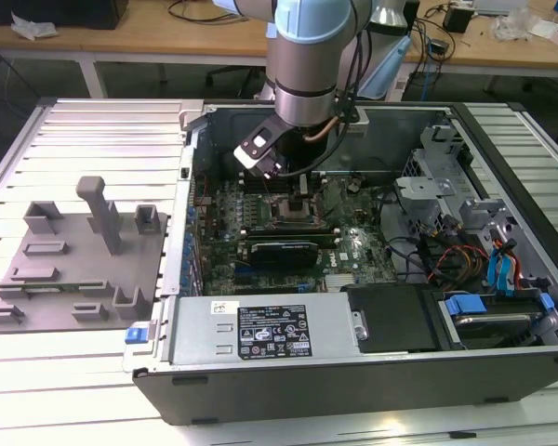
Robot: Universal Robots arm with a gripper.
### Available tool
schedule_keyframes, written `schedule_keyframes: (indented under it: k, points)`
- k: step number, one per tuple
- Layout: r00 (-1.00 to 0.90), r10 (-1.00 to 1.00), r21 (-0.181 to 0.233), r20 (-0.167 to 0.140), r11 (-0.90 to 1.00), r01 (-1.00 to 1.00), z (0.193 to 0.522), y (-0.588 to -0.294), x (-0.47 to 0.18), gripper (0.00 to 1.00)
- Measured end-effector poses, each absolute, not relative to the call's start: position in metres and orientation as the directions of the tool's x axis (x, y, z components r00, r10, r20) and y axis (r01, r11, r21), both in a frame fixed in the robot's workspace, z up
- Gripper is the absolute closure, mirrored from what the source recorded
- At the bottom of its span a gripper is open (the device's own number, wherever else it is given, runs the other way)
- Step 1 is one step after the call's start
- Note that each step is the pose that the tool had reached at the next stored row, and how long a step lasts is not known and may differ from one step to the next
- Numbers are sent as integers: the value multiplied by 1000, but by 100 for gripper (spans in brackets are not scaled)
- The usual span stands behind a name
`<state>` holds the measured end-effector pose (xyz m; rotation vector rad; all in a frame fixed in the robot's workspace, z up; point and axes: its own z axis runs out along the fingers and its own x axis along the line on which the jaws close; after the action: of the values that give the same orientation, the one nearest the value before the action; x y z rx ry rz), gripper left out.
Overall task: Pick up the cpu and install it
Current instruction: 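Place the cpu into insertion slot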
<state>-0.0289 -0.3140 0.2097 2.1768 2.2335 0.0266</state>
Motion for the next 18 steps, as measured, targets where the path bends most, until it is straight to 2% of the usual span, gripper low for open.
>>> schedule_keyframes:
  k: [18]
  points:
    - [-24, 1000, 30, -4, 24, 999, 260, -314, -29, 89]
